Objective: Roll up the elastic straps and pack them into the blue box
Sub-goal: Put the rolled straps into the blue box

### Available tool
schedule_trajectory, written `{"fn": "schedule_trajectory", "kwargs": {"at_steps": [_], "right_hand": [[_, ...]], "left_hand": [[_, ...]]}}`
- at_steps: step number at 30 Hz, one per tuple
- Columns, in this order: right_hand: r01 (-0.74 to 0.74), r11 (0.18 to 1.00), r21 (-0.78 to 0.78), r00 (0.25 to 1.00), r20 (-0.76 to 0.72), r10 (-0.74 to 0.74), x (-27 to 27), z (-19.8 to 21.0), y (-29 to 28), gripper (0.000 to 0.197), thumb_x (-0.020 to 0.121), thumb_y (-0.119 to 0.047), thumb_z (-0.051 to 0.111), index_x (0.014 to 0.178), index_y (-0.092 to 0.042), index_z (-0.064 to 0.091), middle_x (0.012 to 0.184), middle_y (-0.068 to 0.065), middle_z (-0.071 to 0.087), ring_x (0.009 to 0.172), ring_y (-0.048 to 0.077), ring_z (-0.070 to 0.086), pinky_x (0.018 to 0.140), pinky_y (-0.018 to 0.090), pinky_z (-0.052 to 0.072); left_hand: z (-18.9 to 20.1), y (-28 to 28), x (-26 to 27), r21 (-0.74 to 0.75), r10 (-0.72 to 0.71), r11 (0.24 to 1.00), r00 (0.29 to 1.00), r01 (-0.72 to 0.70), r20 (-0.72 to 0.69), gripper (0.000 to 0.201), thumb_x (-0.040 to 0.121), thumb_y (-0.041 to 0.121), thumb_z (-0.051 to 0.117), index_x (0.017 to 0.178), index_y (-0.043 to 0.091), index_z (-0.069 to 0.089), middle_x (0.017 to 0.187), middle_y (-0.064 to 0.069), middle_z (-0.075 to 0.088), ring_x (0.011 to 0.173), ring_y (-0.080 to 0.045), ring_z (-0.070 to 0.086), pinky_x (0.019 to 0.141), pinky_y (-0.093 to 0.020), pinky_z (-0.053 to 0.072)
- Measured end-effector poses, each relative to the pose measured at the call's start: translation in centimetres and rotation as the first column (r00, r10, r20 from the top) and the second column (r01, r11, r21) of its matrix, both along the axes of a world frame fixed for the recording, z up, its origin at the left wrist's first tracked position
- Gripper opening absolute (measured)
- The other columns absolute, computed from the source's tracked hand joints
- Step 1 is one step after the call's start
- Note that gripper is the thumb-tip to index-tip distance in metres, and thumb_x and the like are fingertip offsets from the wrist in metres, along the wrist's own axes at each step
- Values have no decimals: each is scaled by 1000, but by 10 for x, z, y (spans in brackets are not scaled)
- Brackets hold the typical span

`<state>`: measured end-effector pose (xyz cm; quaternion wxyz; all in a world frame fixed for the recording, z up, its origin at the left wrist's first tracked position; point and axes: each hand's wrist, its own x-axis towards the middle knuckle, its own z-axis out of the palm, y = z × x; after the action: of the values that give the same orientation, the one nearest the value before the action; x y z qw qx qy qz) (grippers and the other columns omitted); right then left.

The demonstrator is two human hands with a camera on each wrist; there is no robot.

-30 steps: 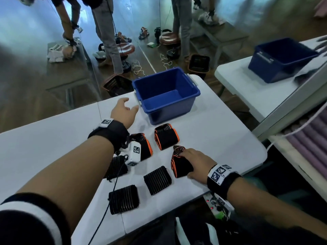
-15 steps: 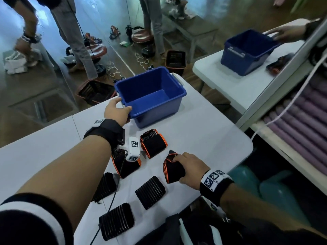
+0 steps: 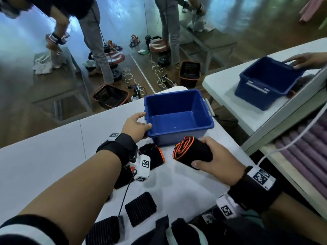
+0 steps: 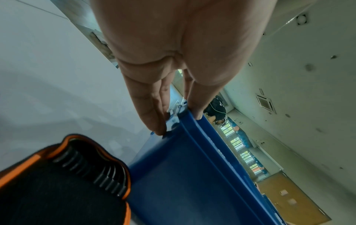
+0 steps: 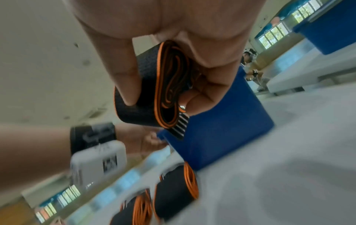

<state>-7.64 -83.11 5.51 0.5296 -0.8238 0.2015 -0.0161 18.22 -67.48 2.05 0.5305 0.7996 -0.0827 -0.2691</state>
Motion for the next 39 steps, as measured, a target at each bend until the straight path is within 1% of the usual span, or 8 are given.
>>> {"fn": "schedule_trajectory", "kwargs": {"at_steps": [6, 10, 16, 22, 27, 31, 35, 39], "right_hand": [[56, 998, -29, 997, 52, -55, 50, 59, -55, 30, 67, -24, 58, 96, -19, 57, 81, -1, 60, 74, 11, 58, 68, 31, 50], [-106, 957, -269, 978, -202, 52, 96, 58, -81, 19, 72, -24, 68, 88, -15, 62, 73, 5, 63, 67, 21, 61, 58, 34, 52], [-491, 820, -295, 764, -597, 243, 147, 27, -82, 29, 73, -21, 79, 93, -2, 72, 77, 11, 66, 55, 18, 55, 40, 21, 45], [-656, 736, -165, 564, -756, 333, 181, -6, -81, 37, 66, -20, 90, 91, 0, 71, 76, 12, 70, 66, 26, 64, 60, 34, 56], [-808, 569, -152, 407, -842, 354, 202, -21, -69, 46, 65, -23, 91, 99, 2, 73, 78, 11, 71, 57, 18, 60, 53, 26, 51], [-881, 470, -49, 256, -885, 389, 208, -25, -58, 48, 68, -27, 90, 105, -3, 72, 102, 15, 75, 83, 27, 71, 72, 33, 60], [-898, 440, -25, 213, -899, 382, 211, -30, -51, 56, 59, -29, 94, 104, -3, 72, 103, 19, 74, 97, 39, 71, 79, 52, 60], [-934, 351, -69, 187, -930, 315, 213, -31, -45, 48, 52, -45, 93, 87, -18, 76, 77, 1, 77, 80, 26, 75, 75, 40, 62]], "left_hand": [[2, -15, -21, 37, -92, 995, 996, 91, 12, 49, 85, 4, 72, 129, 21, 59, 78, -15, 73, 76, -37, 73, 72, -59, 60], [5, -21, -40, 78, -150, 986, 988, 147, 35, 47, 84, 6, 74, 125, 25, 60, 72, -12, 71, 69, -36, 72, 65, -53, 62], [0, -24, -64, 80, -141, 987, 988, 136, 59, 48, 84, 5, 75, 124, 28, 62, 59, 1, 65, 55, -22, 67, 57, -44, 62], [-13, -24, -74, 64, -50, 997, 996, 46, 70, 49, 80, 14, 80, 124, 32, 66, 61, 3, 63, 61, -25, 70, 68, -48, 63], [-21, -24, -74, 77, -11, 997, 996, 4, 87, 51, 70, 29, 80, 119, 38, 68, 65, 9, 59, 72, -23, 71, 73, -49, 62], [-22, -24, -72, 82, 1, 997, 995, -10, 104, 47, 77, 23, 80, 120, 36, 68, 71, 7, 57, 74, -24, 69, 75, -48, 61], [-22, -24, -73, 87, 11, 996, 995, -20, 99, 49, 77, 22, 81, 122, 35, 68, 76, 7, 58, 79, -22, 70, 78, -47, 61], [-21, -23, -73, 85, 15, 996, 996, -22, 91, 48, 76, 24, 80, 121, 36, 68, 77, 7, 61, 81, -21, 71, 78, -46, 61]]}}
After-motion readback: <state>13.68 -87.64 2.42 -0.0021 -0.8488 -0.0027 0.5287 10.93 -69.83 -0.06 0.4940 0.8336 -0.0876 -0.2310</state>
